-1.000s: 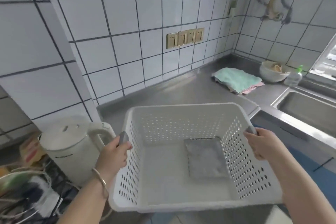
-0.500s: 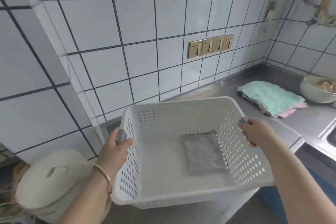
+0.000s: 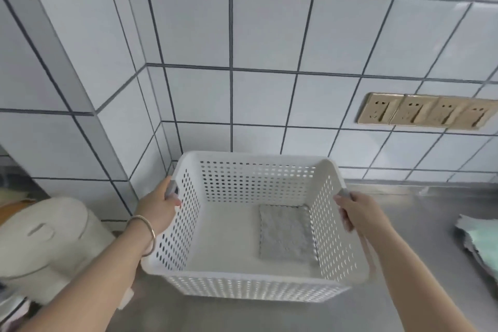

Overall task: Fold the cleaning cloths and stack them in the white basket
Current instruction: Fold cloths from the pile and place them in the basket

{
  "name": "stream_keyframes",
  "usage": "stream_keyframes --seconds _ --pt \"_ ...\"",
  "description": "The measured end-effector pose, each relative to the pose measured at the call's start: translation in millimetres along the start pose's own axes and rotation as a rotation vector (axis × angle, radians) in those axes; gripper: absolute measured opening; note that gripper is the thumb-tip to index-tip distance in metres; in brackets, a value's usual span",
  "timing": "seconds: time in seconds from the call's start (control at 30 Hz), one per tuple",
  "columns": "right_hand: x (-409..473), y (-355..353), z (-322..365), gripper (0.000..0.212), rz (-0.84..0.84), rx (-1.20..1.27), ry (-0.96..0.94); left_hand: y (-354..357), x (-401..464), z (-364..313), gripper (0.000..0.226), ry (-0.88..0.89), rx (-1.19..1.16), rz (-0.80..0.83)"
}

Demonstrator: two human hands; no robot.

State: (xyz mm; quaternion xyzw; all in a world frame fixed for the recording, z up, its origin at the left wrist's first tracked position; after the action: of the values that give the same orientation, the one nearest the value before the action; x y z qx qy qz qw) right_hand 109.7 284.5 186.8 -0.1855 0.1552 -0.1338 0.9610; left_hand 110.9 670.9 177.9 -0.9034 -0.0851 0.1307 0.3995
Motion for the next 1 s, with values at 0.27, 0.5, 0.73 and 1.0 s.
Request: stream_keyframes --seconds 0.27,0.5,0.73,1.0 --pt "72.2 42.4 11.3 0.028 0.068 -0.04 -0.052 8.2 39.5 12.9 0.03 -0.155 0.052 -0.069" --pt "94.7 67.5 3.1 0.029 0.071 -0.016 0.012 1.9 72.7 10.2 0.038 -0.147 0.34 -0.174" --pt "106.9 71.6 1.0 0.025 0.042 0.015 0.046 4.4 96.5 9.1 0.017 -0.109 0.439 -0.181" --pt "110.9 77.6 -2.4 0.019 0.023 0.01 0.054 6.5 96.3 14.7 0.017 -0.097 0.467 -0.229"
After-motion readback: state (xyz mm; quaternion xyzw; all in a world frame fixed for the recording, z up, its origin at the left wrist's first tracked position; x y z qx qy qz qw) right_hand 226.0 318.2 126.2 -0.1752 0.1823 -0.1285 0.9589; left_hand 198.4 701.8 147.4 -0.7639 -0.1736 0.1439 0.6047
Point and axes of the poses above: each hand's wrist, its own x-axis towards the middle knuckle, its own y-axis out of the palm, z = x × y, the point moved 4 cm from there along x, towards the middle knuckle, and after that the axes turned 8 degrees about x, right-handed, at the moved point
